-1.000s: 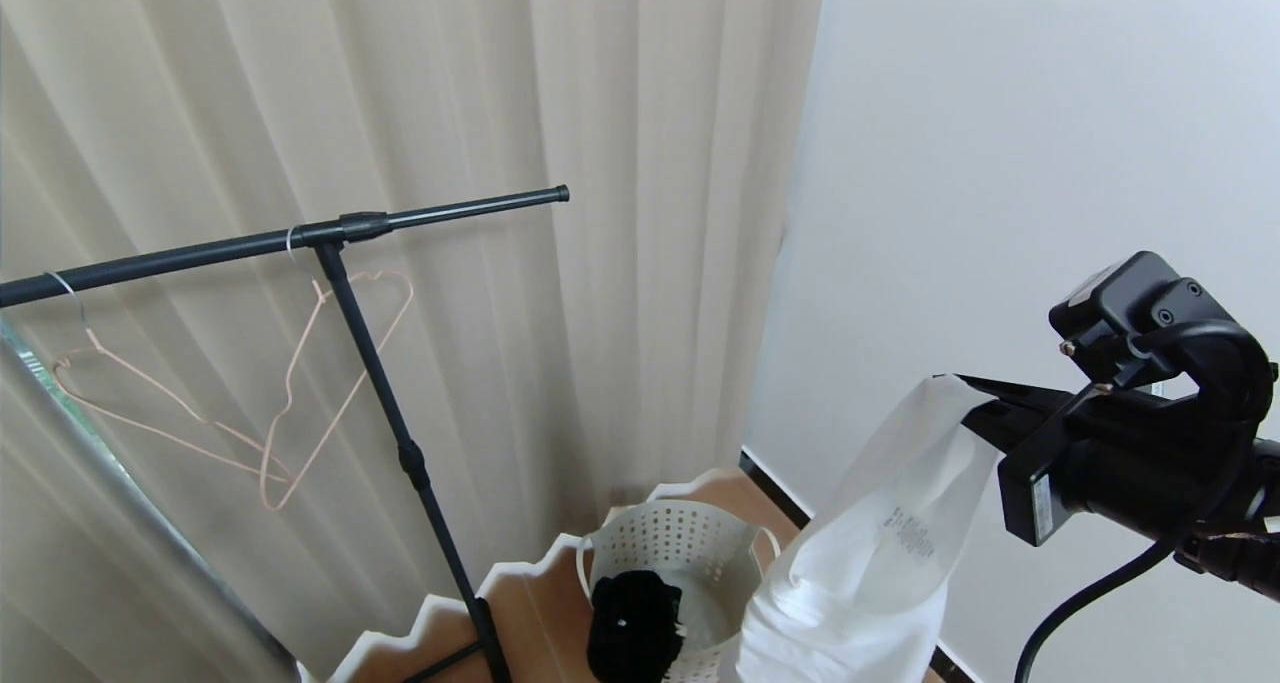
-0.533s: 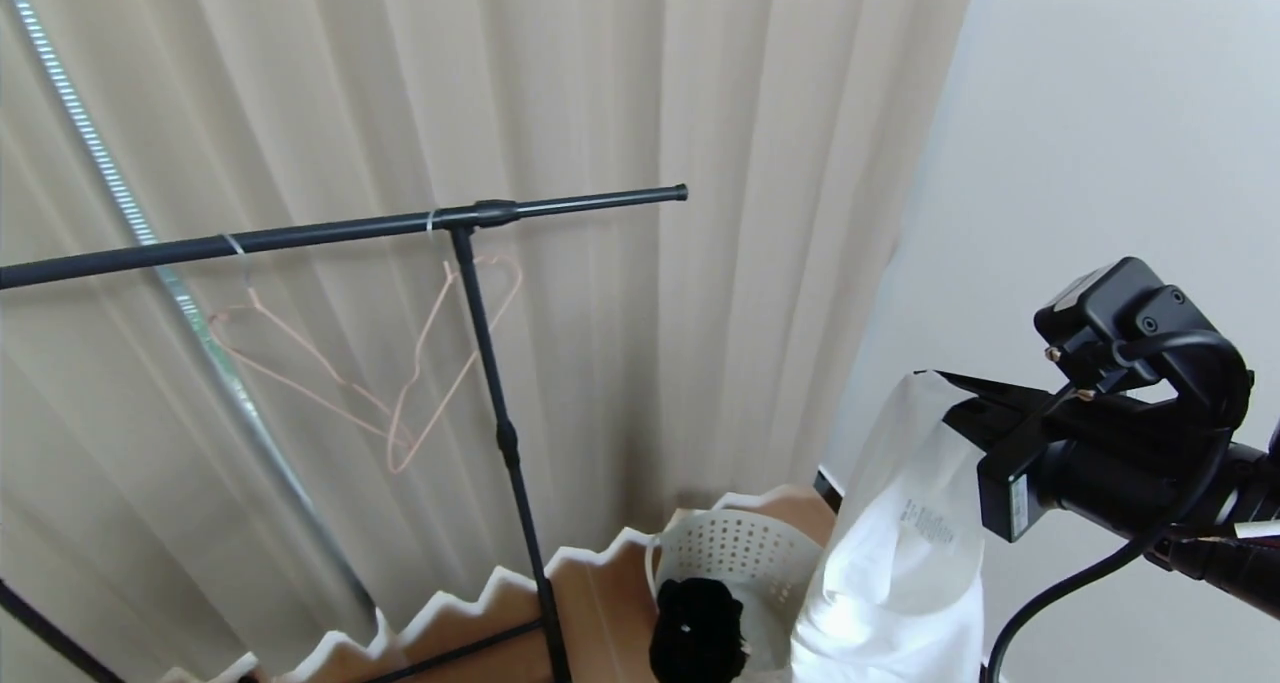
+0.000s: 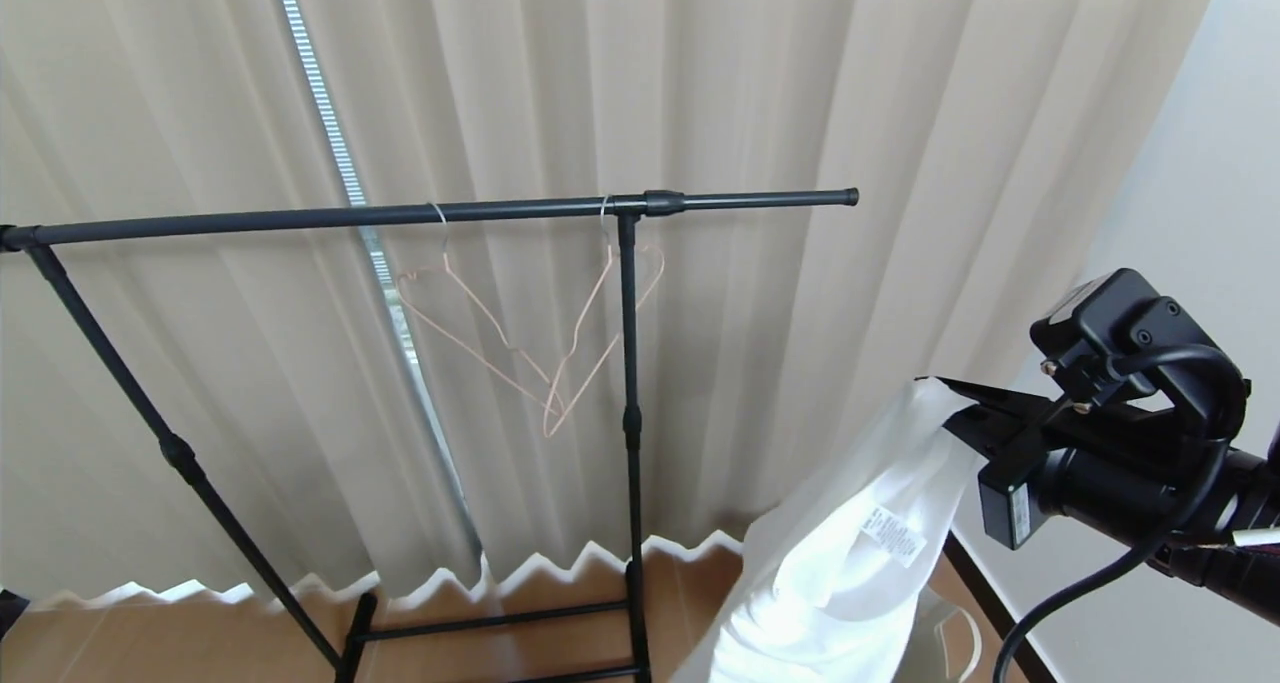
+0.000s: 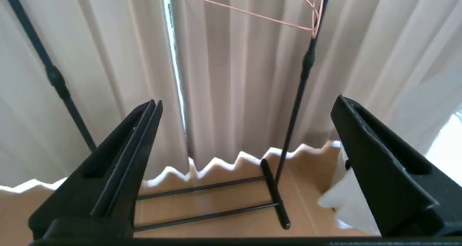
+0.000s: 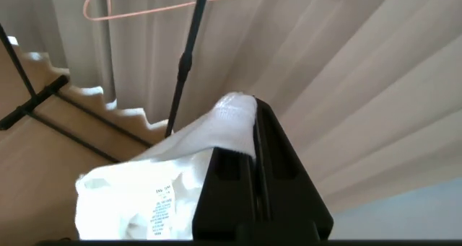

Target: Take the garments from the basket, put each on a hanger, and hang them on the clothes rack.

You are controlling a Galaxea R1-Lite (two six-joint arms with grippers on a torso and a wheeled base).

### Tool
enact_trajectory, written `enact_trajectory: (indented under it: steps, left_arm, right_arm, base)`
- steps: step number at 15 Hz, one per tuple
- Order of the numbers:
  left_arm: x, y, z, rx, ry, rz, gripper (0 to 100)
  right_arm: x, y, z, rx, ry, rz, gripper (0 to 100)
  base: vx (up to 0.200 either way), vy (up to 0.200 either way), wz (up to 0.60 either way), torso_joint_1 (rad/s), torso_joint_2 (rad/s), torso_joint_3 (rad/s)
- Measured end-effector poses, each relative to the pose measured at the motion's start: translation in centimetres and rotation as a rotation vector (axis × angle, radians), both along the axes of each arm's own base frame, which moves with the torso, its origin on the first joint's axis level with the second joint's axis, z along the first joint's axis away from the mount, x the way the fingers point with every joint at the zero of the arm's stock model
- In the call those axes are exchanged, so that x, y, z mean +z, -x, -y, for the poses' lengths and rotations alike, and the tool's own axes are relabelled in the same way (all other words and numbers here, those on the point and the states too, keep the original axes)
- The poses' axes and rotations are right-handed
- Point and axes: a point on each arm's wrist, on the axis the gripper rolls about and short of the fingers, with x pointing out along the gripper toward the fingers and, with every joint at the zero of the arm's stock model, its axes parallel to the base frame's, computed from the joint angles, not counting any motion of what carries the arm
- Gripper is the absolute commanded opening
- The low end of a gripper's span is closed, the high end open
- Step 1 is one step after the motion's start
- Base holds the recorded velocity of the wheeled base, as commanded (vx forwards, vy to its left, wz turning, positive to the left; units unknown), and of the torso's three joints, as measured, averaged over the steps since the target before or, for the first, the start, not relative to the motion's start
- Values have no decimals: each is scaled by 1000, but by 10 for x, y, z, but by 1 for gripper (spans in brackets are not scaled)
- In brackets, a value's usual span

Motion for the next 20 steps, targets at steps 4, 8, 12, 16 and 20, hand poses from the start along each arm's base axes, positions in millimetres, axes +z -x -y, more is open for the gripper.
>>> enact_trajectory:
  steps: [4, 8, 12, 16, 20]
  left_arm:
    - [0, 0, 0, -3, -1, 0, 100]
    - [0, 0, 0, -4, -2, 0, 100]
    - [0, 0, 0, -3, -2, 0, 100]
    - [0, 0, 0, -5, -7, -3, 100]
    - [-1, 0, 0, -9, -12, -8, 100]
  right_arm:
    - [0, 0, 0, 1, 1, -2, 0]
    - [0, 0, 0, -1, 3, -1, 0]
    - [-2, 0, 2, -9, 6, -5, 0]
    - [-2, -1, 2, -10, 7, -3, 0]
    - [4, -1, 1, -14, -20, 40, 0]
  base:
    - [0, 200, 0, -10, 1, 10]
    - [0, 50, 0, 1, 2, 1]
    - [0, 0, 450, 1, 2, 4]
    - [0, 0, 0, 0, 0, 0]
    - [0, 0, 0, 0, 0, 0]
